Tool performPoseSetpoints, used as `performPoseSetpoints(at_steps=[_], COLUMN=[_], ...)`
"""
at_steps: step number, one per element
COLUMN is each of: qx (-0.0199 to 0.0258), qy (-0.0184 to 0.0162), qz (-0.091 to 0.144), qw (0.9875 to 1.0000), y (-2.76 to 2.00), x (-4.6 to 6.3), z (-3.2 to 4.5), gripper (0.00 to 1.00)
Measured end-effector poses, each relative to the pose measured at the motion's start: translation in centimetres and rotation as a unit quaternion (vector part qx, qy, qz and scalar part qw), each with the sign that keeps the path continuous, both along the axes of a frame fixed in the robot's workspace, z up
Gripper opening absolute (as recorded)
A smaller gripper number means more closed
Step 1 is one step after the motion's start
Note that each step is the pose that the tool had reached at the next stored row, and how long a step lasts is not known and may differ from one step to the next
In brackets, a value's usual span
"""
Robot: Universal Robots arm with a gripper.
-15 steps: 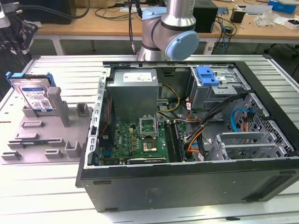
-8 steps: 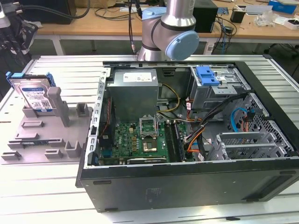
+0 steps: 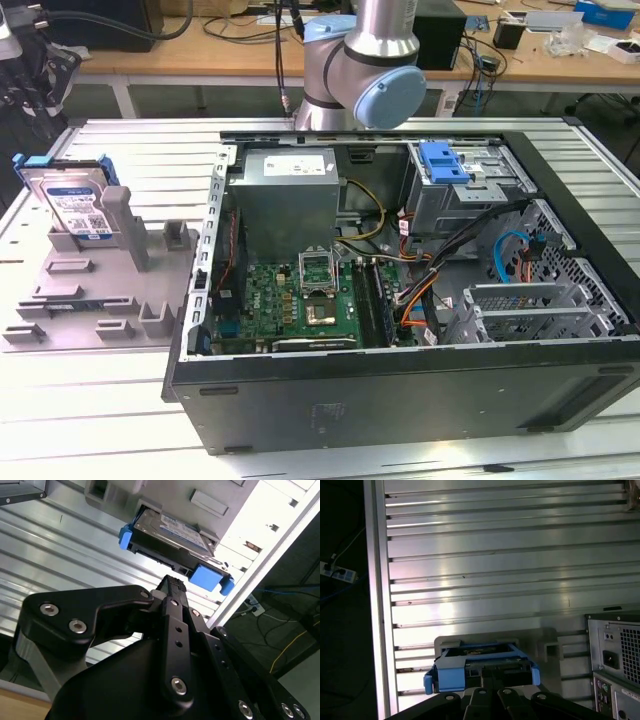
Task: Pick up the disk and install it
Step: 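Pick up the disk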
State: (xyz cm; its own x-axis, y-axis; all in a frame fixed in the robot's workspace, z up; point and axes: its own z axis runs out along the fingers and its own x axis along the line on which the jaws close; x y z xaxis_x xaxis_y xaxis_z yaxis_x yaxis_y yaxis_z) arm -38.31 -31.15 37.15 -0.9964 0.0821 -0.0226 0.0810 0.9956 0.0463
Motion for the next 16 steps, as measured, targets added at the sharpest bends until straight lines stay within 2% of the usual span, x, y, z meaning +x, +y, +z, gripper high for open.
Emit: performPoseSetpoints(at_steps=[15,16], qx=[-0.0002,-0.0002], qy=[-0.0001,0.0030], qz=[0.000,0.003], qw=[1.0000,1.0000], y=[0.08,0.07], x=[-0.02,-0.02], z=[-0.01,0.00], gripper=[0.11,0.11])
